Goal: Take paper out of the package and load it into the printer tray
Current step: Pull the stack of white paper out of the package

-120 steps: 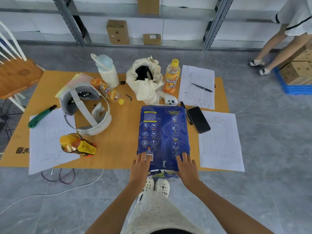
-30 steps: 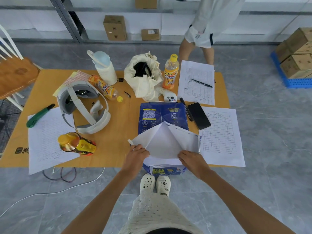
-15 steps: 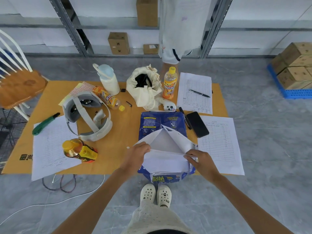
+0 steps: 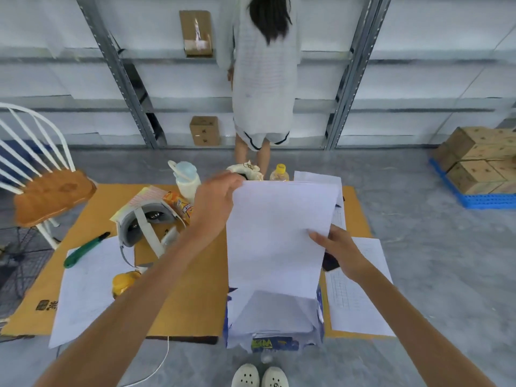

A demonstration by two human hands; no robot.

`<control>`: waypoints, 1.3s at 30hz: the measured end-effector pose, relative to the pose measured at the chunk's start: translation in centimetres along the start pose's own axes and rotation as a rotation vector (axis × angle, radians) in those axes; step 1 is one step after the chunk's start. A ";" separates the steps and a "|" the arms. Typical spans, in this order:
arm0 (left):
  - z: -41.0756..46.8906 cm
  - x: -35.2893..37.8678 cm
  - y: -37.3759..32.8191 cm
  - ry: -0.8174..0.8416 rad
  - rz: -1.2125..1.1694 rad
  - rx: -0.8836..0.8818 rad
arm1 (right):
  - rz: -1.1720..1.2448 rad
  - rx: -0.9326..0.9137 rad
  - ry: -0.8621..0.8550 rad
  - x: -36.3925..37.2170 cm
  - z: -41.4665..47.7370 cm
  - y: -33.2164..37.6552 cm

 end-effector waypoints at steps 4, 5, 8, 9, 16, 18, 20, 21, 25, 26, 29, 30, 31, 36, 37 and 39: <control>4.8 -2.4 -1.7 -0.029 -0.031 0.039 | -0.008 -0.067 0.047 1.7 0.0 2.2; 5.6 -2.9 -2.2 -0.029 -0.038 0.057 | -0.011 -0.100 0.052 2.0 0.0 3.1; 7.8 -4.5 -3.4 -0.053 -0.072 0.116 | -0.055 -0.192 0.058 2.6 -0.1 5.5; 8.5 -5.0 -3.7 -0.058 -0.078 0.127 | -0.068 -0.217 0.047 2.6 0.0 6.1; 10.8 -6.4 -4.6 -0.016 -0.238 0.089 | 0.075 -0.241 -0.115 1.2 0.9 9.2; 10.6 -6.1 -4.2 0.144 -0.627 -0.078 | 0.129 -0.234 -0.128 0.8 1.1 9.8; 9.2 -4.8 -3.4 0.386 -0.977 -0.238 | 0.168 -0.216 -0.104 0.6 1.2 10.1; 7.9 -3.8 -2.7 0.504 -1.018 -0.303 | 0.195 -0.203 -0.089 0.5 1.3 10.2; 1.8 0.8 0.3 0.799 -1.132 -0.703 | 0.229 -0.148 -0.067 0.2 1.8 10.4; 1.0 1.5 0.8 0.783 -1.193 -0.781 | 0.213 -0.142 -0.073 0.1 1.9 10.4; 0.4 2.5 1.1 0.709 -1.340 -0.894 | 0.169 -0.117 -0.084 0.2 2.1 10.4; 0.3 2.7 1.0 0.696 -1.297 -0.899 | 0.160 -0.111 -0.087 0.3 2.1 10.4; 0.2 3.0 1.0 0.666 -1.198 -0.886 | 0.151 -0.108 -0.096 0.5 2.2 10.3; 0.7 4.3 1.7 0.305 -0.874 -0.815 | 0.163 -0.129 -0.176 0.9 2.5 10.4; 0.7 4.5 1.4 0.281 -0.877 -0.816 | 0.174 -0.133 -0.184 1.1 2.6 10.4; 0.7 4.8 1.4 0.228 -0.848 -0.831 | 0.176 -0.134 -0.190 1.5 2.7 10.6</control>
Point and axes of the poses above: each hand's wrist, its own z-axis towards the middle knuckle, its own x-axis out of the palm, y = z × x, the point moved 5 cm from there along z, towards the middle knuckle, and after that the axes turned 5 degrees about -y, right-handed, at the moved point
